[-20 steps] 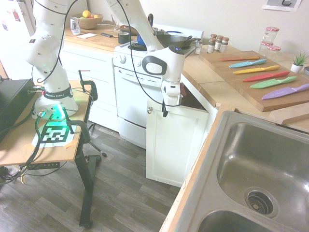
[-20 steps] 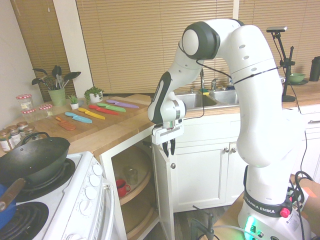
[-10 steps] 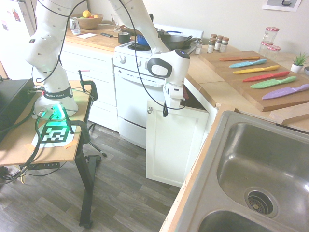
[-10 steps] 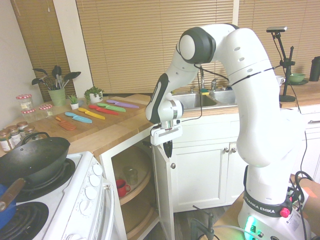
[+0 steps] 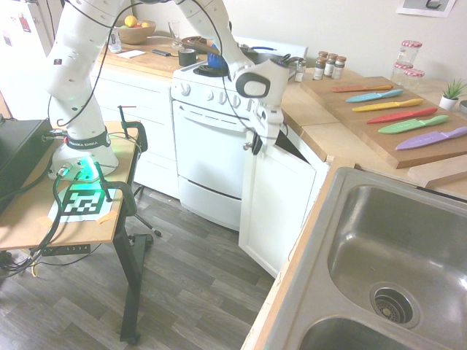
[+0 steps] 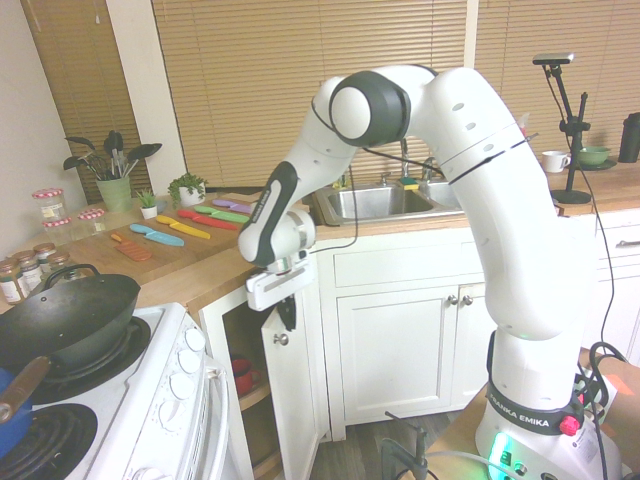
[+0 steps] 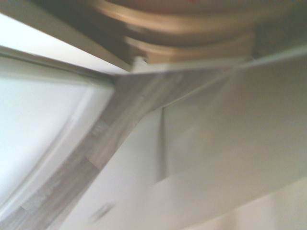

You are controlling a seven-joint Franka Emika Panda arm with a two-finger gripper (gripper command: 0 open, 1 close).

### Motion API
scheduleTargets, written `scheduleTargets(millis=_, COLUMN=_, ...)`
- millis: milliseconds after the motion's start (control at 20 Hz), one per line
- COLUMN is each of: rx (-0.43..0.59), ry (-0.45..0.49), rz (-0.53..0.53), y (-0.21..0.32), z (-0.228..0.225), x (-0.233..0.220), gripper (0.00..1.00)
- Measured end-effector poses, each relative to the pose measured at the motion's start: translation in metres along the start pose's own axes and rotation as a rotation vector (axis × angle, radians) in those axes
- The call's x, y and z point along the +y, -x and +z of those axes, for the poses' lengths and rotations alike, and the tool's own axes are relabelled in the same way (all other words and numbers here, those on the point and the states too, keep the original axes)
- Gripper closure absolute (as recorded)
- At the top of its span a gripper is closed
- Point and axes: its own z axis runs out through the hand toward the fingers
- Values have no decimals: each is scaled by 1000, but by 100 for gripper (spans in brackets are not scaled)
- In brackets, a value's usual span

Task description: Close the cabinet

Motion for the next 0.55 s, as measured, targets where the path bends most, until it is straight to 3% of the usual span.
scheduleTargets(millis=150, rx=5, ry=-2, rz=-3, y=-6, z=-13, x=-20, gripper=100)
scheduleTargets(millis=250, rx=6, ry=4, rz=15, y=-17, z=-11, x=-9, gripper=100)
scheduleTargets(millis=550, rx=12, ry=-34, rz=84, y=-39, z=24, x=111, gripper=100)
